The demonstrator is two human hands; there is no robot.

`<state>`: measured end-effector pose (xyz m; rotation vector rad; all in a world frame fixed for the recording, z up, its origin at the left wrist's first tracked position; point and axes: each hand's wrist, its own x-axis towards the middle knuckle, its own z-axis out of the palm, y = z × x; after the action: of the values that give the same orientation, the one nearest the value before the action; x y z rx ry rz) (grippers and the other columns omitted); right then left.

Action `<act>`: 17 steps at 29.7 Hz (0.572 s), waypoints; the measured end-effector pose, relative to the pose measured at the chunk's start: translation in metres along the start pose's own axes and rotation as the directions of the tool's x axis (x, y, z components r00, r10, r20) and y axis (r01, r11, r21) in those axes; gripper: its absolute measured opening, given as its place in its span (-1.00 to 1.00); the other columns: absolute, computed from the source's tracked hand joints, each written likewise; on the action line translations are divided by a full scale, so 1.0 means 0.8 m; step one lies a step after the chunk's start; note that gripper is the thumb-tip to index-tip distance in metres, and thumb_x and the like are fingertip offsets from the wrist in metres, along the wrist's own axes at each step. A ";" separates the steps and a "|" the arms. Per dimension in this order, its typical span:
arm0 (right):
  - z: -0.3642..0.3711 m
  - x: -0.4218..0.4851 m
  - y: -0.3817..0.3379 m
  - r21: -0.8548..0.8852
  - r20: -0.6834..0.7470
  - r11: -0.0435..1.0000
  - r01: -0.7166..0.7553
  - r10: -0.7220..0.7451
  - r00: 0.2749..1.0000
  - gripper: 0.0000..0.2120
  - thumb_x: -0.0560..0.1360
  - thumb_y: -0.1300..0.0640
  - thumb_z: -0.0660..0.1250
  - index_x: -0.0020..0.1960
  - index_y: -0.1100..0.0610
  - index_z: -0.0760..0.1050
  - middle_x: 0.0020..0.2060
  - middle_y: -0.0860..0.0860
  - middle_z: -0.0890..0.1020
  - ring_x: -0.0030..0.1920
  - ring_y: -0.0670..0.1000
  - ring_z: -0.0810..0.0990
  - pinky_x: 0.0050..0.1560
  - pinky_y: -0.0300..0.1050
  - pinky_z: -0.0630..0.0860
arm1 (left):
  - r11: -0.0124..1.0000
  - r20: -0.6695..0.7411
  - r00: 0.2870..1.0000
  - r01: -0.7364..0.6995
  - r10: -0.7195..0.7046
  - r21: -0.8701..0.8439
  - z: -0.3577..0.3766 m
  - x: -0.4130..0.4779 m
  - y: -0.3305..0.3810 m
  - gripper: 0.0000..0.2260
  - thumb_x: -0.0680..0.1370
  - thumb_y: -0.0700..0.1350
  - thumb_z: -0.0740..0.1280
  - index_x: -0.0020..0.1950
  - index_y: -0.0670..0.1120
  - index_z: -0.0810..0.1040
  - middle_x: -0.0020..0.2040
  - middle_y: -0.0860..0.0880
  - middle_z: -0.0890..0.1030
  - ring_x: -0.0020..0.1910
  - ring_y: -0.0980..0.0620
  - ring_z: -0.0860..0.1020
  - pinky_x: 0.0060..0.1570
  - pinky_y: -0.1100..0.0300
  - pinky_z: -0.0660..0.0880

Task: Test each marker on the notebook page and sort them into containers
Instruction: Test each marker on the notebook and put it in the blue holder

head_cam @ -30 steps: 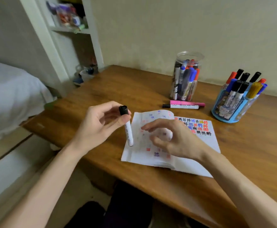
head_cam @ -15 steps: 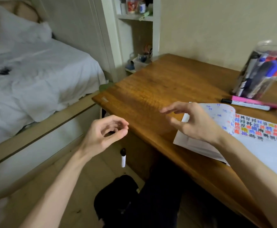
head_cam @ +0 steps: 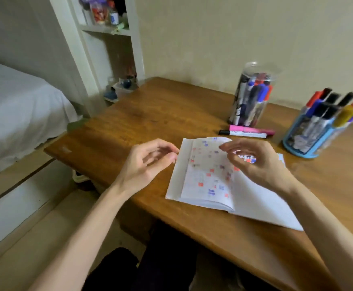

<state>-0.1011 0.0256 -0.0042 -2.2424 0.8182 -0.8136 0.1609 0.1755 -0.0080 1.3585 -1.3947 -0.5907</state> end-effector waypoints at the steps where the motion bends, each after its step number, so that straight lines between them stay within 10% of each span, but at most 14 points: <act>1: -0.013 -0.007 0.011 -0.017 -0.026 1.000 -0.026 0.025 0.999 -0.76 0.56 0.33 0.40 0.10 0.06 0.72 0.03 -0.15 0.76 0.03 -0.14 0.73 0.15 -0.10 0.65 | 1.000 0.030 0.999 -0.012 0.013 -0.014 0.016 0.012 0.004 -0.88 0.58 -0.08 0.43 0.08 -0.07 0.66 -0.01 0.09 0.72 0.06 0.01 0.68 0.03 0.20 0.63; 10: -0.072 -0.050 0.083 -0.054 -0.171 0.980 -0.193 0.181 0.968 -0.80 0.57 0.24 0.43 0.12 0.04 0.72 0.00 -0.15 0.76 0.01 -0.13 0.72 0.04 -0.03 0.69 | 0.990 0.236 0.972 -0.034 0.000 0.137 0.133 0.106 0.025 -0.87 0.64 0.03 0.38 0.18 0.11 0.60 0.11 0.23 0.64 0.13 0.28 0.58 -0.02 0.46 0.51; 17: -0.074 -0.054 0.087 -0.046 -0.206 0.976 -0.212 0.198 0.958 -0.81 0.56 0.19 0.43 0.14 0.04 0.72 -0.05 -0.16 0.74 -0.01 -0.15 0.70 0.00 -0.21 0.65 | 0.923 0.045 0.987 0.127 -0.154 0.364 0.184 0.167 -0.001 -0.75 0.59 -0.08 0.45 0.25 0.06 0.55 0.17 0.10 0.61 -0.03 0.19 0.59 -0.15 0.37 0.48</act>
<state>-0.1934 -0.0061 -0.0306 -2.1115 1.1687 -0.9335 0.0558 0.0068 -0.0123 1.7572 -1.5251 -0.4959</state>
